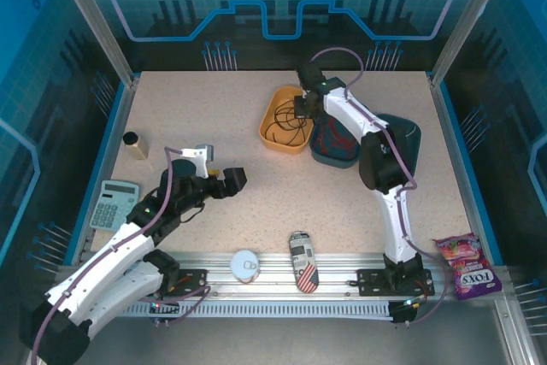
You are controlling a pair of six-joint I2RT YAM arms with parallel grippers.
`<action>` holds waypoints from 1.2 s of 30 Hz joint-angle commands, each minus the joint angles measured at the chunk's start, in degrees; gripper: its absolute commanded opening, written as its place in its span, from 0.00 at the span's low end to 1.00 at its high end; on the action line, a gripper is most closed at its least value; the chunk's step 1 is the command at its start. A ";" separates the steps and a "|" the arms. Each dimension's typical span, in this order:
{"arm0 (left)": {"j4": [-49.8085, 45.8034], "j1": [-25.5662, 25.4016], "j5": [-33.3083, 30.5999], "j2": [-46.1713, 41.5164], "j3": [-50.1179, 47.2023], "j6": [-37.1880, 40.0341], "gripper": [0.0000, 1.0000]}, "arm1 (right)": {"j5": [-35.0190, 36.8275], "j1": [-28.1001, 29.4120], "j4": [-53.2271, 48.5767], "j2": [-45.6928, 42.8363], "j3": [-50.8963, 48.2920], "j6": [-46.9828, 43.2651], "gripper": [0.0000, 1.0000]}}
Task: Untangle the cables
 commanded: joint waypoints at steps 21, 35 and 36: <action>-8.69 0.31 -9.39 -1.73 5.87 6.21 0.99 | 5.39 2.33 2.92 -28.98 -17.17 -6.58 0.69; -3.29 0.69 -30.14 -9.15 0.12 16.14 0.99 | 18.15 2.00 20.95 -61.46 -61.15 -5.88 1.00; -1.92 0.71 -31.65 -9.52 -0.86 17.21 0.99 | 19.25 1.85 22.00 -62.55 -62.87 -5.96 1.00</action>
